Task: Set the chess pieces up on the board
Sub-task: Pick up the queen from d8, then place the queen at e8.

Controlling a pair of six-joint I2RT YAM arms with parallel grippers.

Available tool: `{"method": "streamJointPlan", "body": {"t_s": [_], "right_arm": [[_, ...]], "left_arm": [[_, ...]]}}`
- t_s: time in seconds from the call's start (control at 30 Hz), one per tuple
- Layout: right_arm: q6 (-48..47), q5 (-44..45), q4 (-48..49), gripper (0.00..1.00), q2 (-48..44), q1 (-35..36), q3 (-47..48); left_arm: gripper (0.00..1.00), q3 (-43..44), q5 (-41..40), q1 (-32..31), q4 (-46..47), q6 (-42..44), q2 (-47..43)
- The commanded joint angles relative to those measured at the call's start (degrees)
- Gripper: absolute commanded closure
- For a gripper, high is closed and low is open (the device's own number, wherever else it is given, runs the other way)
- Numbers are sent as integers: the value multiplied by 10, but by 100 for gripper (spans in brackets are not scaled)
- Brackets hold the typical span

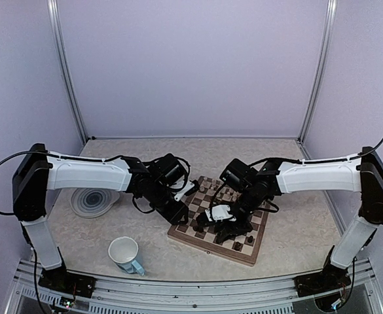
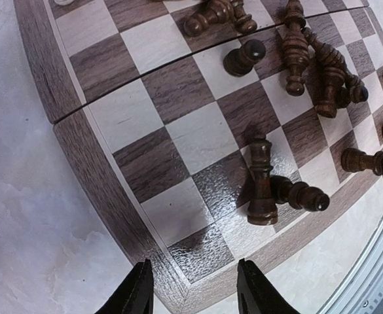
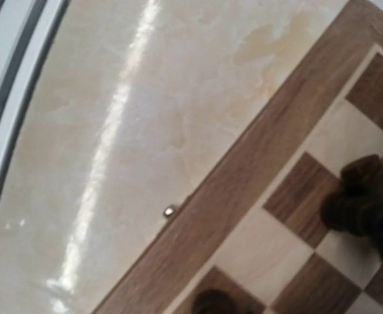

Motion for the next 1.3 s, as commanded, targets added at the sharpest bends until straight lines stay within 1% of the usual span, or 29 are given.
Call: {"method": "streamJointPlan", "body": {"t_s": [0.0, 0.13, 0.2, 0.23, 0.37, 0.73, 1.1, 1.17, 1.27], "right_arm": [[2, -3, -10, 70, 24, 8, 31], [3, -9, -9, 85, 29, 12, 42], [2, -10, -9, 91, 33, 15, 49], [2, -10, -10, 94, 36, 17, 52], [2, -17, -15, 97, 48, 25, 70], [14, 9, 1, 98, 77, 36, 87], [20, 44, 15, 98, 81, 36, 91], [20, 46, 16, 95, 80, 36, 89], [23, 38, 15, 86, 78, 36, 88]], "left_arm": [[55, -28, 5, 2, 40, -15, -29], [55, -48, 1, 1, 49, -20, -41], [55, -55, 1, 1, 53, -20, -45], [55, -58, 1, 2, 55, -21, -47], [55, -66, 1, 2, 62, -22, -49], [55, -80, 0, 2, 72, -24, -54], [55, -78, 2, 1, 72, -22, -53], [55, -78, 2, 2, 72, -22, -53], [55, -78, 3, 1, 72, -22, -52]]}}
